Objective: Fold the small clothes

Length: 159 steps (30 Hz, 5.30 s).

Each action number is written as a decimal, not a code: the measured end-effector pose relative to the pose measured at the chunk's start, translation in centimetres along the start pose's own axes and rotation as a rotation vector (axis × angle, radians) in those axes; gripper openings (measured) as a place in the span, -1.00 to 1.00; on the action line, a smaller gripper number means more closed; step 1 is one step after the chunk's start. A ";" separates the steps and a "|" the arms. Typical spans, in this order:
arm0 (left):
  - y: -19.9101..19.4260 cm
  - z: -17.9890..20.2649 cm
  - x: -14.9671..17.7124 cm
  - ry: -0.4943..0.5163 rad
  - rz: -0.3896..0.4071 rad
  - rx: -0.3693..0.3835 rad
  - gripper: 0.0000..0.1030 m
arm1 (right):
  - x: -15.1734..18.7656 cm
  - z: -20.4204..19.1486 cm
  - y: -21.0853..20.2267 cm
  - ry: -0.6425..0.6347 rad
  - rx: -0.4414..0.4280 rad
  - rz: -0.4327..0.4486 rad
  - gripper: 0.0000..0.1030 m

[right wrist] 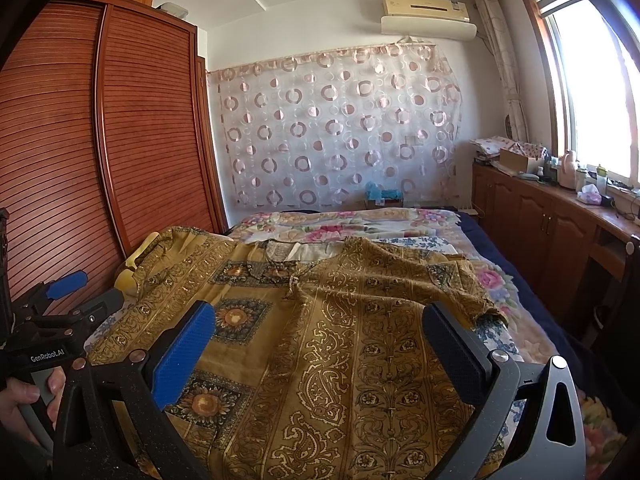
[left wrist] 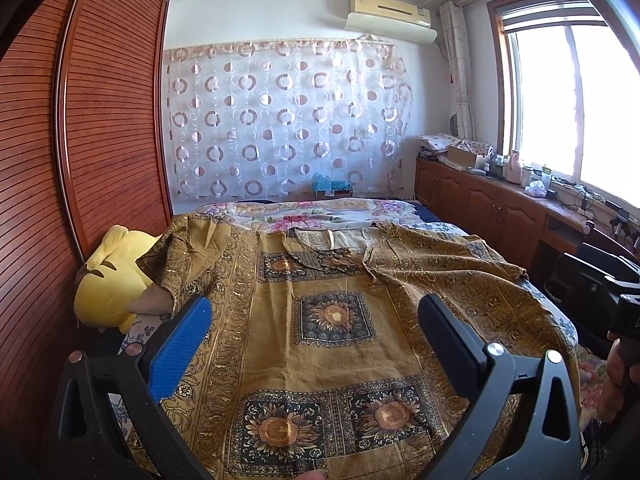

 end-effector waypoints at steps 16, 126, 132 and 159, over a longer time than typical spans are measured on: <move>-0.4 0.3 -0.4 0.007 0.017 0.001 1.00 | 0.0 -0.1 0.1 0.001 -0.004 0.004 1.00; 15.4 -12.1 -9.4 0.197 -0.282 0.192 -0.83 | 0.8 -5.2 16.8 -0.218 -0.310 -0.293 0.91; 14.3 -8.2 -10.8 0.263 -0.278 0.235 -0.33 | 1.1 -3.5 17.0 -0.193 -0.271 -0.303 0.91; 13.1 -9.1 5.2 0.124 -0.386 0.283 0.52 | 0.8 -3.5 21.6 -0.171 -0.330 -0.475 0.32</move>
Point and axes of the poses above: each gripper's, at about its wrist camera, not at the fingertips, and y roughly the way its jaws point, z to its right, x to its underside, the point moved 7 cm from there along y, roughly the way its jaws point, and after that the axes turned 9 degrees about y, right-handed, at the moved point
